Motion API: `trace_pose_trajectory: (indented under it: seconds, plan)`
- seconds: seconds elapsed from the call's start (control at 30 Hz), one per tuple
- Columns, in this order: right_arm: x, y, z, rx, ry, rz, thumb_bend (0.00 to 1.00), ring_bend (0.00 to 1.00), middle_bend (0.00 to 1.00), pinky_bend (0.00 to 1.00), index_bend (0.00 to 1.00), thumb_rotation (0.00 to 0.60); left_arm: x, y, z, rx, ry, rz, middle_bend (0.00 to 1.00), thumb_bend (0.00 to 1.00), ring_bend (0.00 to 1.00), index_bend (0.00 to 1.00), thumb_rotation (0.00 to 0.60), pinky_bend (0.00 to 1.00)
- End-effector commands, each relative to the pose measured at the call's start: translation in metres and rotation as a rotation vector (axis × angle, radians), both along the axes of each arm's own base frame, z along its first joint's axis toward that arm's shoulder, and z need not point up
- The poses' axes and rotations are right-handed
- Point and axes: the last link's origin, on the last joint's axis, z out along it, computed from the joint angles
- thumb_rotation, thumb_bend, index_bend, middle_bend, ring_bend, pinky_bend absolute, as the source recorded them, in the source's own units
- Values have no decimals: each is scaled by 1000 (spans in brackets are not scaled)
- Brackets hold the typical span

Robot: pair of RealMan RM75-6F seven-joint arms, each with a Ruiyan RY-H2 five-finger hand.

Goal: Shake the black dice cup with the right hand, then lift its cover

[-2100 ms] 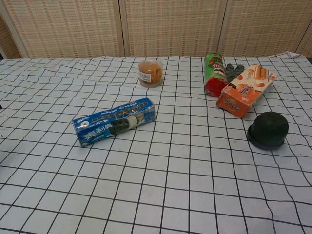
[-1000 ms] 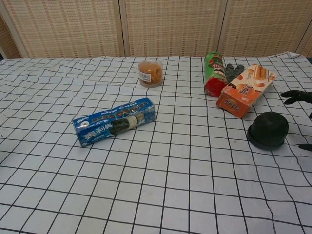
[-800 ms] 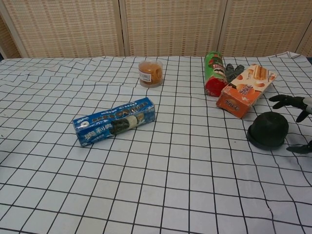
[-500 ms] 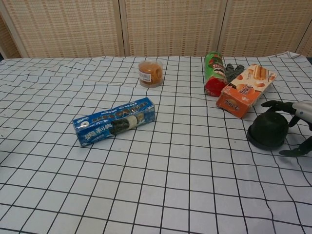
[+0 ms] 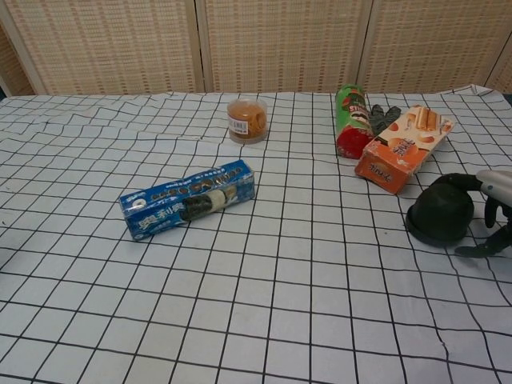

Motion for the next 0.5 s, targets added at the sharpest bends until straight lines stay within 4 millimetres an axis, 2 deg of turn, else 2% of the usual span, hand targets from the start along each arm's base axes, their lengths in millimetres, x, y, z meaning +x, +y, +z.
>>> trace_pose_trajectory:
  seconds: [0.03,0.2,0.37,0.5]
  plan:
    - [-1,0,-1,4,7,-4,84,205,275,499,246,600,0,0,0,0,0,0,373,577,420,292,600,617]
    - [-3,0,-2,17,26,-6,84,237,303,502,291,600,0,1,-1,-2,3,2,373,577,420,292,600,617]
    - [-3,0,-2,14,27,6,86,296,349,549,349,600,0,0,0,0,5,-2,373,576,420,292,600,617]
    - [-4,0,-1,2,30,11,86,305,358,562,362,600,1,0,0,-1,3,-1,373,577,420,292,600,617]
